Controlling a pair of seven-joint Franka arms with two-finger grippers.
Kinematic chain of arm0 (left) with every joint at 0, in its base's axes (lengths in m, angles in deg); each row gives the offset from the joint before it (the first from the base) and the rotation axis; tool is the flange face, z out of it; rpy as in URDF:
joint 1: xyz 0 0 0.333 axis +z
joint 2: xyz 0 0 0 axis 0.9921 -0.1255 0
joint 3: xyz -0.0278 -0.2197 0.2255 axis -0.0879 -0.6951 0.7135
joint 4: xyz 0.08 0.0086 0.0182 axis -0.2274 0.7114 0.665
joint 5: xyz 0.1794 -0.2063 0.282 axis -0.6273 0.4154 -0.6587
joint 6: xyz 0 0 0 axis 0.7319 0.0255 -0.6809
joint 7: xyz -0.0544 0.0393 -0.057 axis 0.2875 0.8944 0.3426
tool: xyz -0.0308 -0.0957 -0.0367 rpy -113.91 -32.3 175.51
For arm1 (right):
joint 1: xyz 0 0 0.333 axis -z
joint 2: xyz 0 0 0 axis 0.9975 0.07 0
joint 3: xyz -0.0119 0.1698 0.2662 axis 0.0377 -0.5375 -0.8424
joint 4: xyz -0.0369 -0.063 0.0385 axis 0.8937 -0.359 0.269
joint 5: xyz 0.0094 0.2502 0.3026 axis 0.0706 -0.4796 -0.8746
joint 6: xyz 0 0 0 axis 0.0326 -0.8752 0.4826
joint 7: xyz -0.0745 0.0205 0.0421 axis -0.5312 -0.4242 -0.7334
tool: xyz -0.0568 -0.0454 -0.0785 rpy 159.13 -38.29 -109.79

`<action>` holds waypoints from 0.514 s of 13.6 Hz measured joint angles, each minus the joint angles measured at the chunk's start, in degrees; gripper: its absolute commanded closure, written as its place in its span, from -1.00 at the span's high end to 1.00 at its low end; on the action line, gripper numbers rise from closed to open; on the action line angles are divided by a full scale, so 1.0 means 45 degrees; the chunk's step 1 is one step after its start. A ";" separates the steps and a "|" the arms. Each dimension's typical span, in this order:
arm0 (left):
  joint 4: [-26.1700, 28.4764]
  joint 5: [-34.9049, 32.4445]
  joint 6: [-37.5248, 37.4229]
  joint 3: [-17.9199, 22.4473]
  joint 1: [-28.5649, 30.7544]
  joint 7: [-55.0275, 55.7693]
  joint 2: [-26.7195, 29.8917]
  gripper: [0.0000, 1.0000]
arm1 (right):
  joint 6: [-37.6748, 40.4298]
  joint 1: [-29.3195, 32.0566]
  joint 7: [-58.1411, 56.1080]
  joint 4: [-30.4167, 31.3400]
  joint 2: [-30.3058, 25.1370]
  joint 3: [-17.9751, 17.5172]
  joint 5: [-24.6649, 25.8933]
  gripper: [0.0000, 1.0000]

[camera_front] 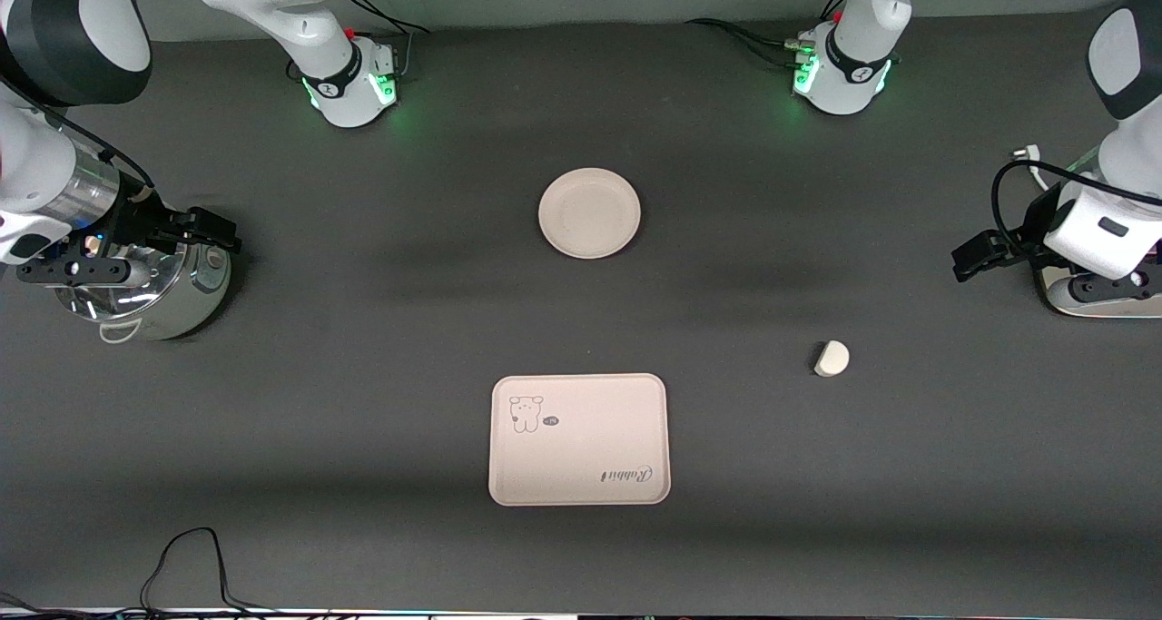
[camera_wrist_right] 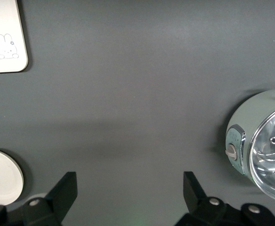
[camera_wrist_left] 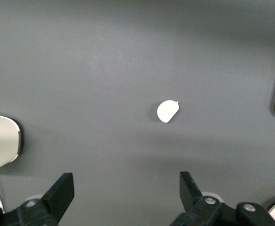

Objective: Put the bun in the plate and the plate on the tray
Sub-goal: 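Move the left gripper over the white bun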

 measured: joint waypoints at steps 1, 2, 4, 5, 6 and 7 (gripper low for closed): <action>-0.0026 -0.0004 -0.0057 -0.0310 0.0296 -0.0101 -0.0001 1.00 | -0.0002 -0.0006 -0.0049 0.0000 -0.0001 -0.0006 0.0000 1.00; -0.0071 -0.0004 -0.0150 -0.0682 0.0606 -0.0262 -0.0003 1.00 | -0.0002 -0.0006 -0.0079 0.0001 -0.0001 -0.0011 0.0000 1.00; -0.0371 -0.0004 -0.0723 -0.1033 0.0859 -0.0296 -0.0051 1.00 | -0.0002 -0.0006 -0.0090 0.0001 -0.0001 -0.0011 0.0001 1.00; -0.0537 -0.0004 -0.0971 -0.1053 0.0905 -0.0296 -0.0097 1.00 | -0.0002 -0.0006 -0.0092 0.0001 -0.0001 -0.0011 0.0001 1.00; -0.0678 -0.0004 -0.1108 -0.1052 0.0963 -0.0297 -0.0157 1.00 | -0.0002 -0.0006 -0.0095 0.0000 -0.0001 -0.0011 0.0001 1.00; -0.0749 -0.0004 -0.1154 -0.1051 0.1026 -0.0310 -0.0211 1.00 | -0.0004 -0.0006 -0.0103 0.0001 -0.0001 -0.0011 0.0001 1.00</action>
